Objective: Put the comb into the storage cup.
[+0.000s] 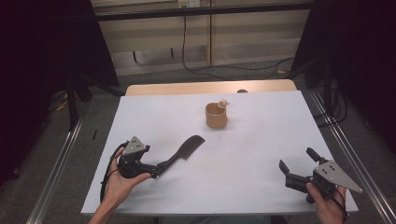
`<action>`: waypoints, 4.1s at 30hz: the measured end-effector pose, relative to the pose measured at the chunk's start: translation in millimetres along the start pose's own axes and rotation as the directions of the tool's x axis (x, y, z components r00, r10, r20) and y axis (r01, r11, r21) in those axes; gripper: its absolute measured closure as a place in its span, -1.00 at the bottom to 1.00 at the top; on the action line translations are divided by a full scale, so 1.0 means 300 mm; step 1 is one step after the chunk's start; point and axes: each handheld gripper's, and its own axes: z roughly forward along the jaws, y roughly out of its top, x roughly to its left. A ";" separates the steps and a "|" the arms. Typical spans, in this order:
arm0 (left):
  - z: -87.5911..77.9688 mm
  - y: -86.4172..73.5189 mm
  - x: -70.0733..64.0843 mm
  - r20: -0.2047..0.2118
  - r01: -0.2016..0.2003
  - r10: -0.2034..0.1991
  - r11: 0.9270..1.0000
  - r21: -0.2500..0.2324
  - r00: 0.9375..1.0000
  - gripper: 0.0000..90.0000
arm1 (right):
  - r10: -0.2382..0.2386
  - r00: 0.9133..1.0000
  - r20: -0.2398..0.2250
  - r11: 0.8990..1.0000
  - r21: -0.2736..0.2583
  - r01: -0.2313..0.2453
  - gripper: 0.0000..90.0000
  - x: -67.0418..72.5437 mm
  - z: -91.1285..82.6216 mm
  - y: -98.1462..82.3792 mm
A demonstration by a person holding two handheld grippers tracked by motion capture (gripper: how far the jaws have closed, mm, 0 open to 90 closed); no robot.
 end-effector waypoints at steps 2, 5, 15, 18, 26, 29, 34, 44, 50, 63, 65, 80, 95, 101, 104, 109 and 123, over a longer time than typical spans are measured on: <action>0.009 0.008 0.001 0.009 -0.011 0.011 1.000 0.004 1.000 -0.80 | 0.000 1.000 0.001 1.000 -0.001 0.000 -0.99 0.000 0.000 0.000; 0.028 0.018 -0.004 0.015 -0.019 0.018 1.000 0.002 1.000 -0.80 | -0.003 1.000 0.001 1.000 -0.003 0.003 -0.99 0.000 -0.001 0.000; 0.089 0.036 -0.033 0.017 0.006 -0.008 0.991 0.130 1.000 -0.90 | -0.014 1.000 -0.008 1.000 -0.007 0.014 -1.00 0.001 -0.001 0.001; 0.099 0.056 -0.036 0.027 0.000 -0.005 0.985 0.173 1.000 -0.89 | -0.014 1.000 -0.009 1.000 -0.008 0.014 -1.00 0.001 -0.001 0.001; 0.140 0.102 -0.024 0.068 0.023 -0.041 0.969 0.247 0.997 -0.86 | -0.014 1.000 -0.011 1.000 -0.007 0.014 -1.00 0.000 -0.002 0.001; 0.160 0.115 -0.023 0.076 0.000 -0.023 0.959 0.284 0.997 -0.82 | -0.015 1.000 -0.013 1.000 -0.005 0.015 -1.00 0.001 -0.002 0.001; 0.189 0.116 -0.012 0.088 -0.011 -0.019 0.944 0.331 0.996 -0.75 | -0.016 1.000 -0.019 1.000 -0.006 0.016 -1.00 0.002 -0.002 0.001; 0.224 0.138 0.000 0.128 -0.075 0.029 0.924 0.374 0.991 -0.73 | -0.022 0.999 -0.024 1.000 -0.001 0.022 -0.99 0.003 0.000 0.000; 0.243 0.136 0.009 0.085 -0.068 0.034 0.899 0.432 0.996 -0.42 | -0.019 1.000 -0.020 1.000 -0.001 0.019 -0.99 0.001 -0.001 -0.001; 0.263 0.126 -0.007 0.095 -0.091 0.053 0.879 0.469 0.994 0.11 | -0.019 1.000 -0.023 1.000 -0.001 0.019 -0.99 0.001 0.002 -0.002; 0.262 0.125 -0.011 0.102 -0.095 0.054 0.882 0.461 0.993 0.19 | -0.020 1.000 -0.024 1.000 -0.002 0.020 -0.99 0.002 0.001 -0.002; 0.268 0.133 -0.018 0.107 -0.085 0.037 0.868 0.489 0.994 0.42 | -0.021 0.999 -0.025 1.000 -0.003 0.021 -0.99 0.002 0.001 -0.002; 0.278 0.145 -0.020 0.096 -0.061 0.013 0.852 0.520 0.995 0.59 | -0.024 0.999 -0.026 1.000 -0.002 0.024 -0.99 0.002 -0.001 -0.002; 0.276 0.145 -0.022 0.091 -0.059 0.013 0.853 0.518 0.996 0.61 | -0.025 0.999 -0.024 1.000 -0.001 0.025 -0.99 0.002 -0.001 -0.002; 0.274 0.144 -0.015 0.097 -0.052 0.003 0.857 0.512 0.995 0.61 | -0.026 0.999 -0.024 1.000 0.000 0.026 -0.99 0.002 0.000 -0.002; 0.271 0.142 -0.010 0.102 -0.042 -0.011 0.864 0.503 0.995 0.62 | -0.023 0.999 -0.025 1.000 0.000 0.023 -0.99 0.001 0.000 -0.002; 0.230 0.155 -0.026 0.140 -0.065 0.005 0.900 0.432 0.990 0.62 | -0.022 0.999 -0.023 1.000 -0.003 0.022 -0.99 0.001 -0.002 -0.002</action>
